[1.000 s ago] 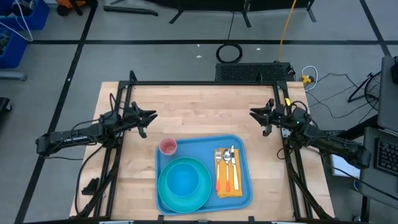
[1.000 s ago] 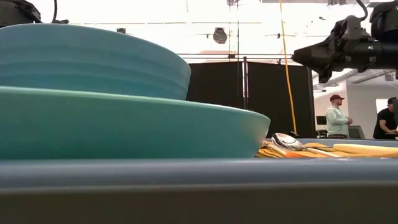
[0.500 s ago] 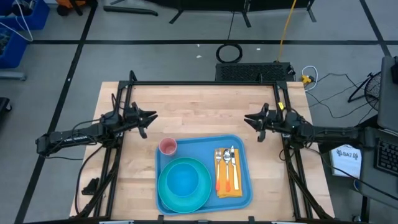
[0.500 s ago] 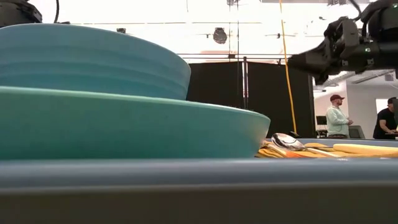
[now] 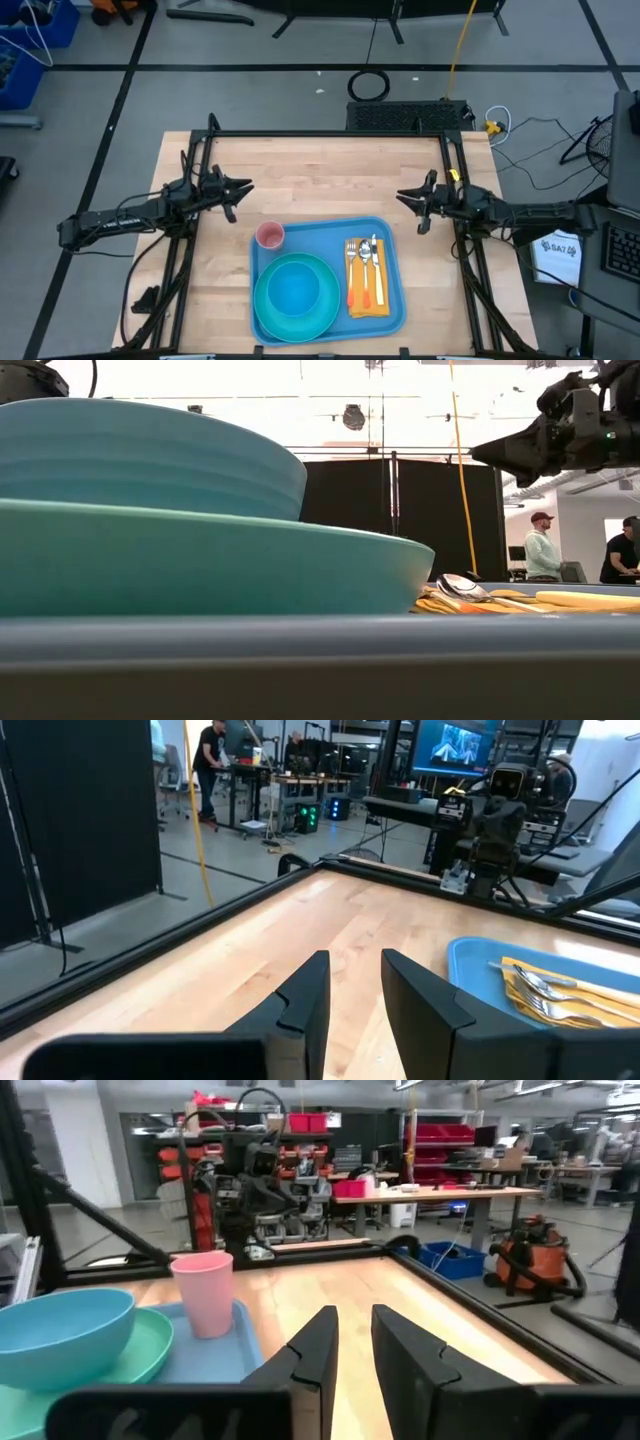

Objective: Set up tray
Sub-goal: Return to Home Position

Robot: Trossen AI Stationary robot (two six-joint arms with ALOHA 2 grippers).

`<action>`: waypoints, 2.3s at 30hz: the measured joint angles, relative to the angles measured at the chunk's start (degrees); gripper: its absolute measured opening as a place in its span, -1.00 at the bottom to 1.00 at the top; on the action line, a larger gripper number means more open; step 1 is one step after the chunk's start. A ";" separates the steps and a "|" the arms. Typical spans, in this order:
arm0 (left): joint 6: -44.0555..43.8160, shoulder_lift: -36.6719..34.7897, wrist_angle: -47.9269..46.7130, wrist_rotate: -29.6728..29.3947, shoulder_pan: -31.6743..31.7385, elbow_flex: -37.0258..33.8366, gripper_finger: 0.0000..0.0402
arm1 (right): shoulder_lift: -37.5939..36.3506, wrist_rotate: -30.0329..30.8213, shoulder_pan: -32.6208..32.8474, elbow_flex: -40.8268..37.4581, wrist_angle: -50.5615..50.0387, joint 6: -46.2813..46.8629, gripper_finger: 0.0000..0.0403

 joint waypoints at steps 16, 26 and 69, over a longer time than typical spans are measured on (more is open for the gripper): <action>-0.21 0.00 -0.17 2.50 0.02 0.00 -0.52 | -15.73 1.31 1.59 0.33 -15.84 -1.13 -0.76; -0.84 0.00 -0.28 2.60 0.02 0.00 -0.52 | -15.66 -1.69 1.59 0.33 -15.97 0.71 -0.77; -0.94 0.00 -0.18 2.54 0.02 0.00 -0.52 | -15.66 -1.67 1.56 0.33 -15.94 5.62 -0.76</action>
